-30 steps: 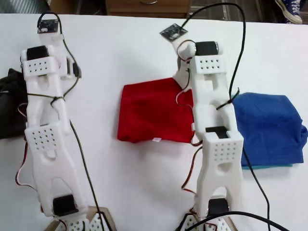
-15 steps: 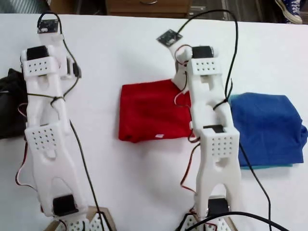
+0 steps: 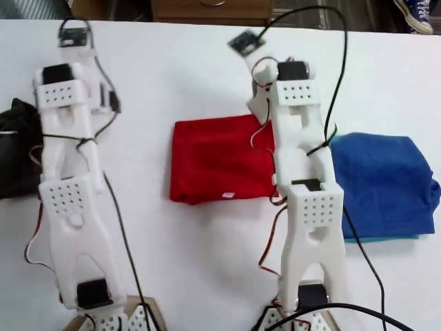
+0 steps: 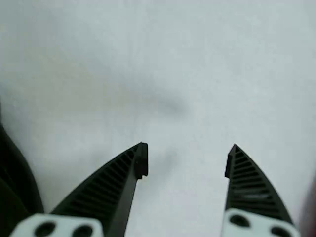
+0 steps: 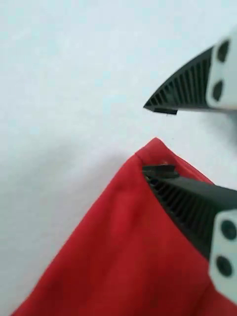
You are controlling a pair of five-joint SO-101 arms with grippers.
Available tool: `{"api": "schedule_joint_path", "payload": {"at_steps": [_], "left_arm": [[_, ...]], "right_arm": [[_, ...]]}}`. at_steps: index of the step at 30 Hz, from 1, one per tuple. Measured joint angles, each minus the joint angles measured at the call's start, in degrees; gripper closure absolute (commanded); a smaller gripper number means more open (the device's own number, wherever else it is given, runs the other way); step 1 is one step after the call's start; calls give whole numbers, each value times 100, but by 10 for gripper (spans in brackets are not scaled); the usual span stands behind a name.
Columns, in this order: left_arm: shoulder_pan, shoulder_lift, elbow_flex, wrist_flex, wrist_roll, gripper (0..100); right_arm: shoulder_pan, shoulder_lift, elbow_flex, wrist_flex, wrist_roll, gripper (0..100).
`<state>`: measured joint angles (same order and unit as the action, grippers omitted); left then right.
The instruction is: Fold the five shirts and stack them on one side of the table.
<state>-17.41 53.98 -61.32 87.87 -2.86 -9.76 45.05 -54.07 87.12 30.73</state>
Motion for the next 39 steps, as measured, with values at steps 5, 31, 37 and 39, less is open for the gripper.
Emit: {"api": "schedule_joint_path", "payload": {"at_steps": [5,31,37,39], "left_arm": [[765,0,-1134,1002,-334,805],[2391,-2365,2347,1354,3648,978],[3244,-3095,4026,1354,3815,978],[3270,-3226,4554,1354,3701,978]], "right_arm": [[0,-18,-88,0,-343,978],[290,281,-88,-202,-1292,978],[290,563,-97,-404,-1301,978],[290,703,-97,-448,-1301,978]]}}
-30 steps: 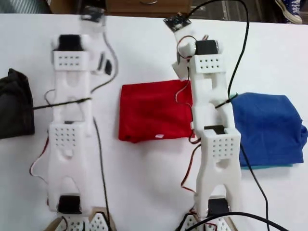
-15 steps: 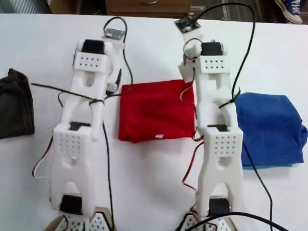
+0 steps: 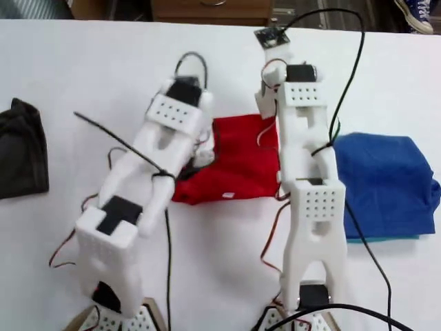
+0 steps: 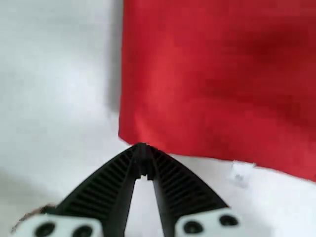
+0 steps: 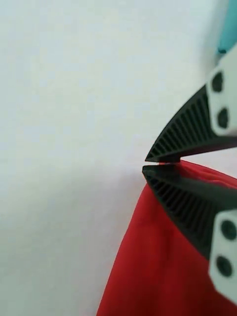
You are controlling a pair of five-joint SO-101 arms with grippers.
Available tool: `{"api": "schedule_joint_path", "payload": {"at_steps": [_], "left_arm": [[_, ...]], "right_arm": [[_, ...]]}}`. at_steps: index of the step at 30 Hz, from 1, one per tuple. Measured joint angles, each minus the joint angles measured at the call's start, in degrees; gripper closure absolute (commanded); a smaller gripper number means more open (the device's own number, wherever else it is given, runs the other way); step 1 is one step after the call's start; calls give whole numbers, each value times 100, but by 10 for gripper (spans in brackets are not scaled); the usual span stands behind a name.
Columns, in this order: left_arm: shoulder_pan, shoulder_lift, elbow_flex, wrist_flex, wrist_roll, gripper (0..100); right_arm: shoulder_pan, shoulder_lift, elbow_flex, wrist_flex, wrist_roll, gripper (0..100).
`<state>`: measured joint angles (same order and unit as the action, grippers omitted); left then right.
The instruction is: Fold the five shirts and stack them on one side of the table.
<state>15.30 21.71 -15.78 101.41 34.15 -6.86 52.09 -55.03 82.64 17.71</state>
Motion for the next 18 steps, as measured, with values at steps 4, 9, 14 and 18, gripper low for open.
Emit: {"api": "schedule_joint_path", "payload": {"at_steps": [4,9,14,18], "left_arm": [[-185,-141,607,-202,-141,978],[-413,-141,1240,-756,-273,978],[-404,-141,1987,-1688,-413,978],[-404,-149,2180,-1987,-413,978]], "right_arm": [[0,290,0,-9,0,978],[0,431,0,-9,0,978],[0,457,0,-9,0,978],[9,457,0,-9,0,978]]}}
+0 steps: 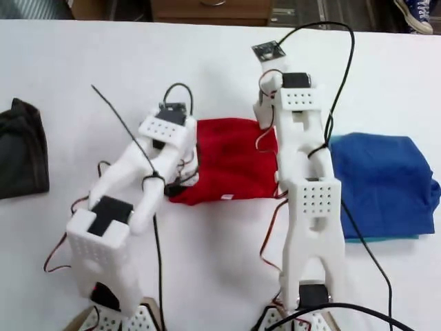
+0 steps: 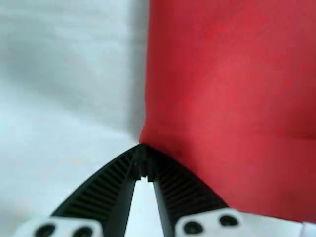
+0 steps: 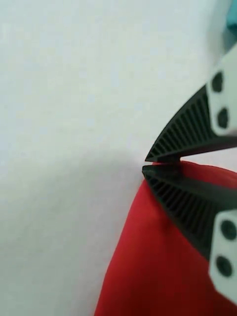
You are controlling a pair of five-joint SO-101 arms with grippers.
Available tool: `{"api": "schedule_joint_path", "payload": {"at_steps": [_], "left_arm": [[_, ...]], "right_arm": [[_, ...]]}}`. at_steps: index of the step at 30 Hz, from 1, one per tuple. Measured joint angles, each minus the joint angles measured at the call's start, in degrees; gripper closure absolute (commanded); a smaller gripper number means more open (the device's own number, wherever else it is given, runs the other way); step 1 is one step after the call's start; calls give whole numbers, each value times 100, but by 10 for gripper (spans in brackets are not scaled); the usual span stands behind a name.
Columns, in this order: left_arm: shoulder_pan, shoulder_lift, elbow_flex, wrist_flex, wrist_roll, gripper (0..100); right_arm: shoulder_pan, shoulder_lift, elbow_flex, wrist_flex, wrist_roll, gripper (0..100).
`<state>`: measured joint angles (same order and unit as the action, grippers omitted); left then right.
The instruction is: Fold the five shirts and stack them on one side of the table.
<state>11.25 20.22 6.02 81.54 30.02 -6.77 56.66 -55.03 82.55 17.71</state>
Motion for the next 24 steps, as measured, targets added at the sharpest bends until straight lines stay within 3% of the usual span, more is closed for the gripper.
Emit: {"api": "schedule_joint_path", "payload": {"at_steps": [4,11,18,24], "left_arm": [[0,-158,-18,132,-35,978],[-62,-659,-695,1108,-299,978],[-70,-712,-1064,1143,-334,978],[-62,132,-1064,686,-360,978]], "right_arm": [[18,0,0,0,0,978],[18,0,0,-62,0,978],[18,0,0,-62,0,978],[18,0,0,-62,0,978]]}}
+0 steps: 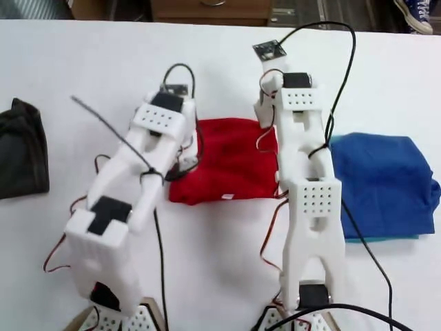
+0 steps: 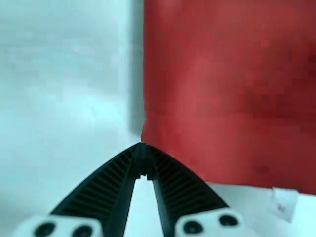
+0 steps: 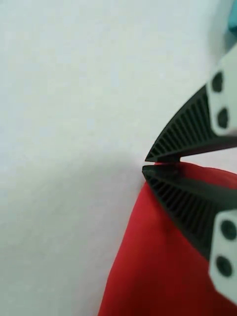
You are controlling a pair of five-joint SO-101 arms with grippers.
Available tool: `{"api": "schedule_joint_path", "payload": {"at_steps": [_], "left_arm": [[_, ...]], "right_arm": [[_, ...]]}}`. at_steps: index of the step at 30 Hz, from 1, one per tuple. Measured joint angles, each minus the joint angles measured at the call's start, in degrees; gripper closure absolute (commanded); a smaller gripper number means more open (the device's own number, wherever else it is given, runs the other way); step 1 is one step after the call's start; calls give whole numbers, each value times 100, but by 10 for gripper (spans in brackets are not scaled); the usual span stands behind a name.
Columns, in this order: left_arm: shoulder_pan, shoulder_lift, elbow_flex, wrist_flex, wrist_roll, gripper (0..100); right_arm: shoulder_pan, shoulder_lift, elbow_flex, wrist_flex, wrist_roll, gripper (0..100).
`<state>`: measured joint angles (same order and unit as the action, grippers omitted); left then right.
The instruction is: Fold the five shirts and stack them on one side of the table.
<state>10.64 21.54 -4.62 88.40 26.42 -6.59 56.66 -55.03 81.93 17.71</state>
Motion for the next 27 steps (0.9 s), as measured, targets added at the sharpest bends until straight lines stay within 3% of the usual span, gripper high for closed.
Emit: {"api": "schedule_joint_path", "payload": {"at_steps": [11,18,27], "left_arm": [[-53,1116,-273,-141,0,978],[-677,1240,-264,18,167,979],[-659,1248,-264,308,-343,979]], "right_arm": [[0,0,0,0,0,978],[105,0,0,0,0,978],[158,0,-26,-105,0,978]]}}
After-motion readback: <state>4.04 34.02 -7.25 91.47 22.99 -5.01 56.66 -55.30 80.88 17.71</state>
